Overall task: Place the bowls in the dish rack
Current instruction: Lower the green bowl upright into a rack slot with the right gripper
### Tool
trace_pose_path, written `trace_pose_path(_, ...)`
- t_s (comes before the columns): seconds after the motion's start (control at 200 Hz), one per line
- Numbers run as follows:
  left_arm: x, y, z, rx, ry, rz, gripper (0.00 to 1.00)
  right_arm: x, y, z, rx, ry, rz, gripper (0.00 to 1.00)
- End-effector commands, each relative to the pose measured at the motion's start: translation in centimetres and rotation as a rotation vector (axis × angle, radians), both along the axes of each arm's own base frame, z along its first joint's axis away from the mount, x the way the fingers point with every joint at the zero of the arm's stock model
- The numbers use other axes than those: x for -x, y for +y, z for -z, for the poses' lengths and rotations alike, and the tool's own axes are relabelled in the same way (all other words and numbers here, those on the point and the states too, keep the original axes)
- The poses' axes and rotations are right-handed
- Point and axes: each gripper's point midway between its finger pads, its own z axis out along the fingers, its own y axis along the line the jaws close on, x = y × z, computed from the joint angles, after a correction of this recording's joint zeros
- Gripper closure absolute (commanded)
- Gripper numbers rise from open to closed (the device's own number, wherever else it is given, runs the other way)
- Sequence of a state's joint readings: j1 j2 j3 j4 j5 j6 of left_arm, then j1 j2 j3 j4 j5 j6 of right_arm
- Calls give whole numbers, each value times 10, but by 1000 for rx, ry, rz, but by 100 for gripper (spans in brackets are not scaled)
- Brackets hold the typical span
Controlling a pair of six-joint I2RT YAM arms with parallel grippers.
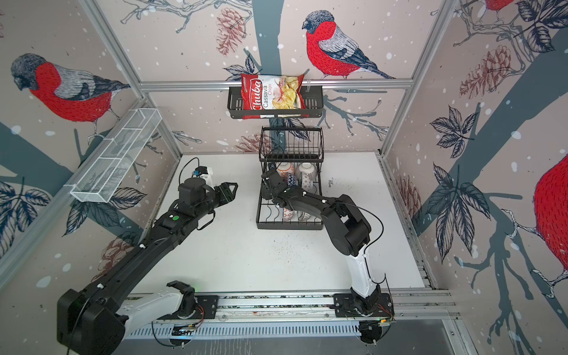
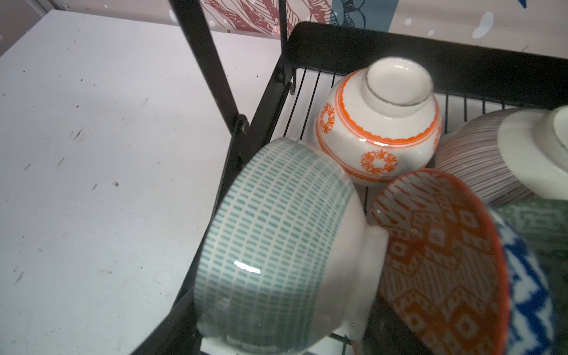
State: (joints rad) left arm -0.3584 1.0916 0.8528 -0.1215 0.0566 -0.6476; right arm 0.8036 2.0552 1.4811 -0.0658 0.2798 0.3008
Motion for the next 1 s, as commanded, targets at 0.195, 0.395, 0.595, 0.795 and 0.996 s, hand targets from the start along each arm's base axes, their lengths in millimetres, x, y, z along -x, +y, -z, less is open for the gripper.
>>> trace_pose_path(0.195, 2, 1, -4, 4, -21, 1, 34, 11, 4, 24, 27, 106, -35, 36)
trace_pose_path(0.395, 2, 3, -4, 5, -23, -3, 33, 10, -1, 27, 33, 116, -11, 31)
trace_pose_path(0.595, 2, 3, -5, 8, -24, -2, 33, 10, -4, 26, 29, 116, -1, 25)
trace_pose_path(0.795, 2, 3, -3, 7, -20, -2, 33, 9, -6, 23, 28, 118, 5, 22)
trace_pose_path(0.996, 2, 3, -3, 7, -19, -2, 34, 9, -9, 21, 30, 122, 17, 20)
